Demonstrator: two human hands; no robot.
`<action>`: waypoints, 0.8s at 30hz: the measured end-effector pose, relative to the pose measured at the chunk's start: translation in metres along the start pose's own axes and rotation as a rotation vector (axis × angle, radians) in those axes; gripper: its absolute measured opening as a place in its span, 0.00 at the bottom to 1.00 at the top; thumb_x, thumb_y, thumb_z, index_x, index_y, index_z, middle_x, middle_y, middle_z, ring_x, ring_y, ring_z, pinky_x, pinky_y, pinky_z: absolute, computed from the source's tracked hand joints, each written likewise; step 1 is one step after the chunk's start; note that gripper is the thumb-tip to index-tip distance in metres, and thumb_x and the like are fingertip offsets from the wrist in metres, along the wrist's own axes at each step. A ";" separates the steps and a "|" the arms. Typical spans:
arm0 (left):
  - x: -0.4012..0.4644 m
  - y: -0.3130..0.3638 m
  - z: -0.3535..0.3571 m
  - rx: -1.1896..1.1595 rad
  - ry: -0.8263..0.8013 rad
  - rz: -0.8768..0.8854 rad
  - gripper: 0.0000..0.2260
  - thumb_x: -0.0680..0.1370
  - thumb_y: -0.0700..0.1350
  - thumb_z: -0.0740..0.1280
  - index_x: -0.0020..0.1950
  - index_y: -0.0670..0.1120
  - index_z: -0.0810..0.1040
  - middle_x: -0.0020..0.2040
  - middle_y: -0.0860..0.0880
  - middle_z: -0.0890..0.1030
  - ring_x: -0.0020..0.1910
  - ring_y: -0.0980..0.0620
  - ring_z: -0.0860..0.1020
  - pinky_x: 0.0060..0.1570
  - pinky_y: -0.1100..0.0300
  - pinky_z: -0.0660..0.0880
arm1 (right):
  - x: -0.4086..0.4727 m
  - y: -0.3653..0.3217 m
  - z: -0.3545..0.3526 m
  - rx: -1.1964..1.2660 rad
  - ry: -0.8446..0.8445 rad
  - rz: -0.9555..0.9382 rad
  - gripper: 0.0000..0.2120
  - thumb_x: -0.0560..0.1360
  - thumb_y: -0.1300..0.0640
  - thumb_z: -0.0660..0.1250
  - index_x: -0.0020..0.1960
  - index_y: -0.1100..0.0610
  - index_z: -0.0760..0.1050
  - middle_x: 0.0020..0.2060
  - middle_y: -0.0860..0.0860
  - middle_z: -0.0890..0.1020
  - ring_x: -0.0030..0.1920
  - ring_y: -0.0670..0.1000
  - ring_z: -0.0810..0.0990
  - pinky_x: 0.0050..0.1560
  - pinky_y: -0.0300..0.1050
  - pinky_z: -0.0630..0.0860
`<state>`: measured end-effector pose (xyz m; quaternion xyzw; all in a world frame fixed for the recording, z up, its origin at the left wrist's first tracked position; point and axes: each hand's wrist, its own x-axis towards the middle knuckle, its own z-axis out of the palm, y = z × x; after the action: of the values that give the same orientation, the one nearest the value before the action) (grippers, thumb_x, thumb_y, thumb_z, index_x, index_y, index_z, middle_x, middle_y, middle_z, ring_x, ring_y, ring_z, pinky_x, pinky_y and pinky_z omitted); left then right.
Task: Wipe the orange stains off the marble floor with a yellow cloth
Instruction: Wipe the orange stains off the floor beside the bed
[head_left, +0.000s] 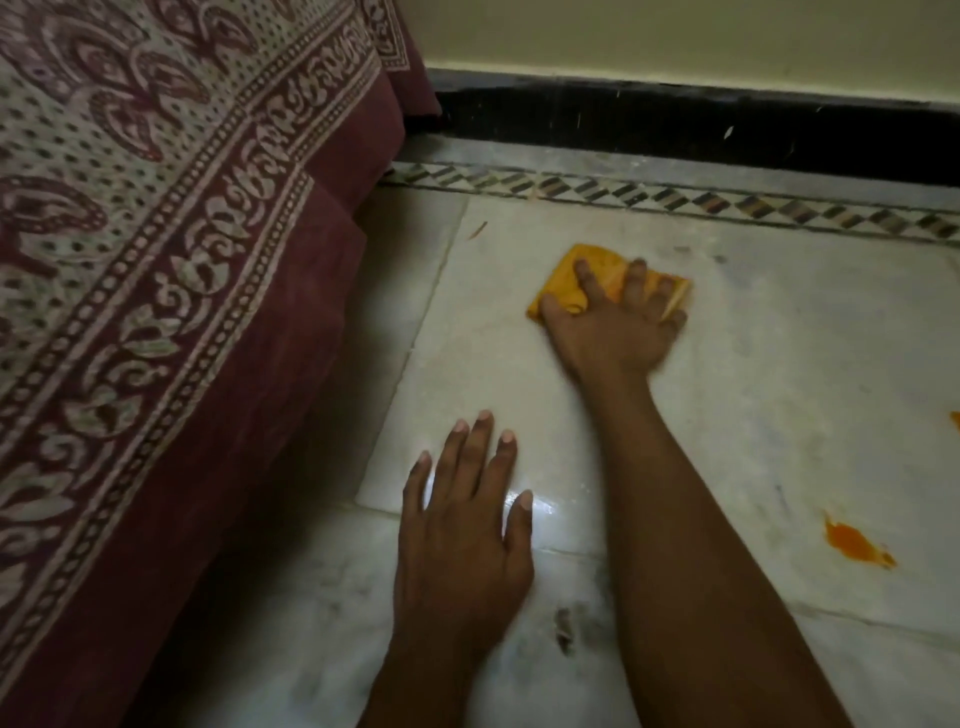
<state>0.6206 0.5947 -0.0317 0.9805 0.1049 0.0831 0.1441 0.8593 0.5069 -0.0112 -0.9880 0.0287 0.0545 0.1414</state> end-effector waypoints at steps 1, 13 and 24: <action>0.000 0.000 -0.001 -0.005 -0.003 0.000 0.25 0.83 0.57 0.55 0.81 0.55 0.65 0.84 0.56 0.58 0.83 0.56 0.55 0.80 0.49 0.54 | -0.009 -0.004 0.004 -0.025 -0.007 -0.106 0.37 0.73 0.22 0.50 0.80 0.30 0.52 0.85 0.50 0.46 0.84 0.61 0.42 0.80 0.68 0.42; 0.000 0.001 0.000 -0.017 -0.012 -0.008 0.25 0.83 0.57 0.53 0.81 0.55 0.64 0.84 0.56 0.58 0.83 0.56 0.53 0.80 0.47 0.55 | -0.016 -0.027 0.009 0.021 -0.035 -0.086 0.36 0.75 0.23 0.51 0.80 0.30 0.51 0.85 0.51 0.46 0.83 0.62 0.40 0.79 0.69 0.40; 0.000 0.003 -0.002 0.002 -0.025 -0.016 0.26 0.82 0.57 0.56 0.80 0.55 0.66 0.83 0.55 0.60 0.83 0.55 0.56 0.79 0.46 0.57 | -0.036 0.055 -0.015 0.008 -0.008 0.124 0.37 0.74 0.22 0.50 0.81 0.30 0.50 0.85 0.53 0.46 0.83 0.62 0.40 0.80 0.69 0.42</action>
<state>0.6210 0.5922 -0.0291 0.9808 0.1109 0.0694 0.1449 0.8211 0.4514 -0.0074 -0.9835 0.0896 0.0672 0.1419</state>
